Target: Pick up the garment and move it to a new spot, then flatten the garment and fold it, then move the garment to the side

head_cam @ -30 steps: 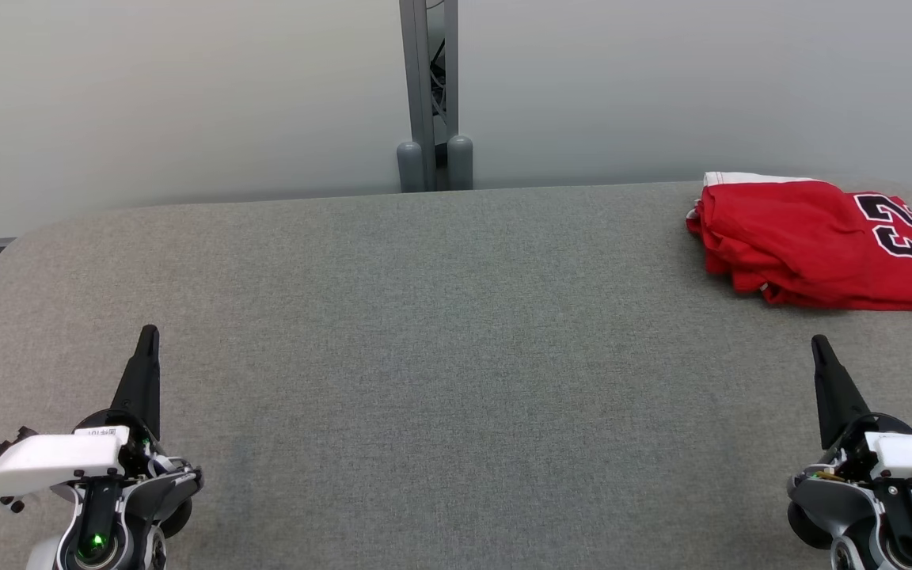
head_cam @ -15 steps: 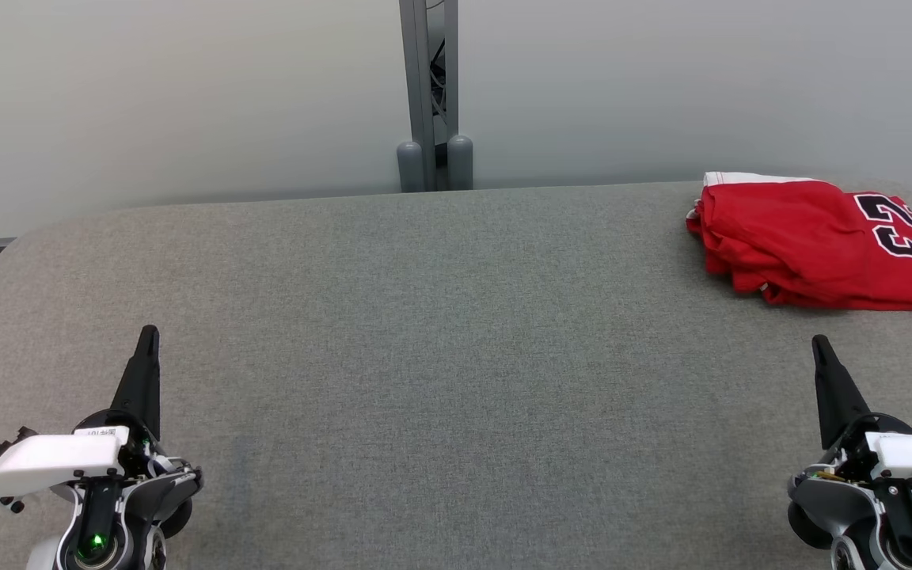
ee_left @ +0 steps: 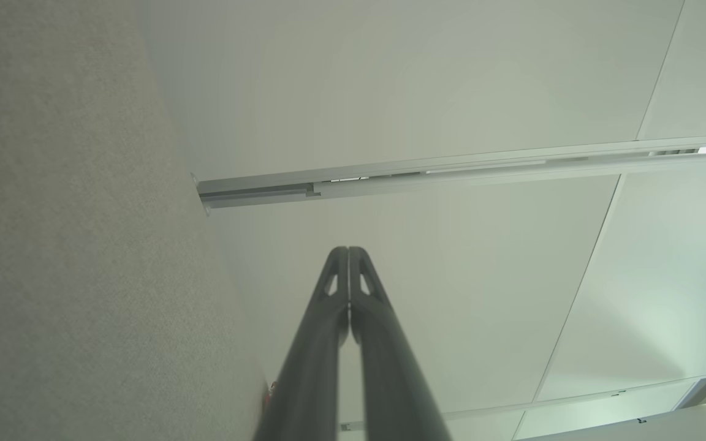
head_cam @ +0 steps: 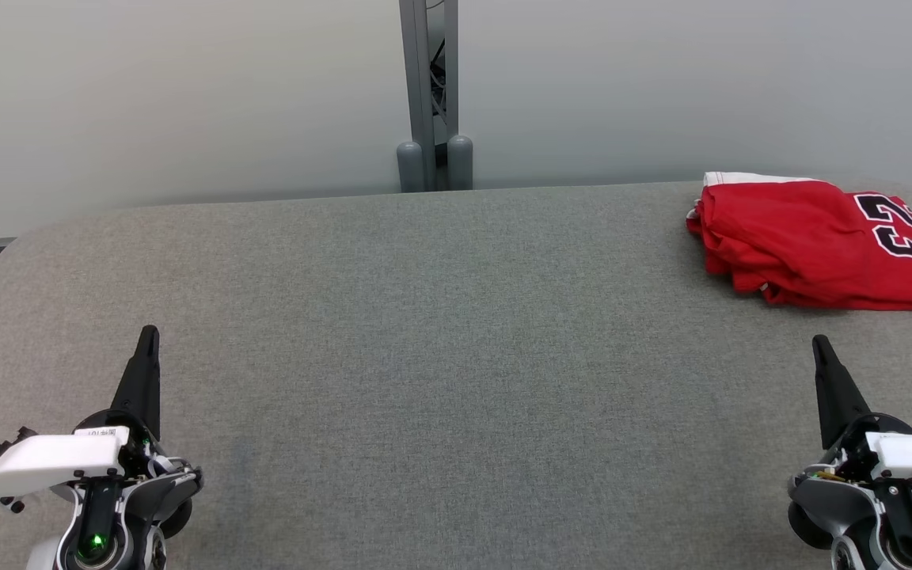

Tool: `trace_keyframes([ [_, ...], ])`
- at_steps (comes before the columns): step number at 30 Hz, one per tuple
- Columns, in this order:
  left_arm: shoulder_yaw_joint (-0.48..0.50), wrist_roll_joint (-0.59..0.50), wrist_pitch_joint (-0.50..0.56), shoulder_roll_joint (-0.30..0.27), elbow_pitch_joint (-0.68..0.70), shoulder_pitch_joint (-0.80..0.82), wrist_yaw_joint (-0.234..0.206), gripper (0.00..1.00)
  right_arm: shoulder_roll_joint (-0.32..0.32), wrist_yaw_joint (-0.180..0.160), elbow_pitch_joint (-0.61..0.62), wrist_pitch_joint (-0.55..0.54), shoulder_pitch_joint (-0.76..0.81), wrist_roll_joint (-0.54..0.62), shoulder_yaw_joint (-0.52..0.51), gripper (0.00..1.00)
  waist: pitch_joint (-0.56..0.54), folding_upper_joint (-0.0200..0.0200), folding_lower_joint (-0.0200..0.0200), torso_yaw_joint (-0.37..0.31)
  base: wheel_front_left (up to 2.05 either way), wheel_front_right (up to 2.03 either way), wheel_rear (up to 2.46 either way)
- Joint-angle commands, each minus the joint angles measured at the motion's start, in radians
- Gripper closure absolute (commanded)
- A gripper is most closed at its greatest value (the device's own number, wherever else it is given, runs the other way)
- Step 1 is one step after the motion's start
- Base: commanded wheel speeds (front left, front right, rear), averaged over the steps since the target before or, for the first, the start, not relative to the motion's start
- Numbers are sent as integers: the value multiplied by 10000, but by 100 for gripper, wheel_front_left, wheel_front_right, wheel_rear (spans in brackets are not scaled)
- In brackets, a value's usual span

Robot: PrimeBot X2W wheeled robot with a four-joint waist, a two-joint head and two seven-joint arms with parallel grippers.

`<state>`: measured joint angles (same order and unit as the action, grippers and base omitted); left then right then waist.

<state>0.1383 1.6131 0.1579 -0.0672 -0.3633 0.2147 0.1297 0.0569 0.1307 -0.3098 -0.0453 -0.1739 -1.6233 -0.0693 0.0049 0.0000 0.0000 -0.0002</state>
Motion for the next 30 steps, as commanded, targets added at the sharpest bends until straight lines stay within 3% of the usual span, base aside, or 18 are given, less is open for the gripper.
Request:
trace_keyframes([
  [1, 39, -26, 9, -11, -5, 182, 45, 100, 25, 0, -20, -74, -61, 48, -43, 100, 0, 0, 0, 0, 0, 0, 0],
  [30, 121, -112, 63, 26, -8, 194, 46, 100, -5, 2, -21, -101, -66, 84, -79, 100, 0, 0, 0, 0, 0, 0, 0],
])
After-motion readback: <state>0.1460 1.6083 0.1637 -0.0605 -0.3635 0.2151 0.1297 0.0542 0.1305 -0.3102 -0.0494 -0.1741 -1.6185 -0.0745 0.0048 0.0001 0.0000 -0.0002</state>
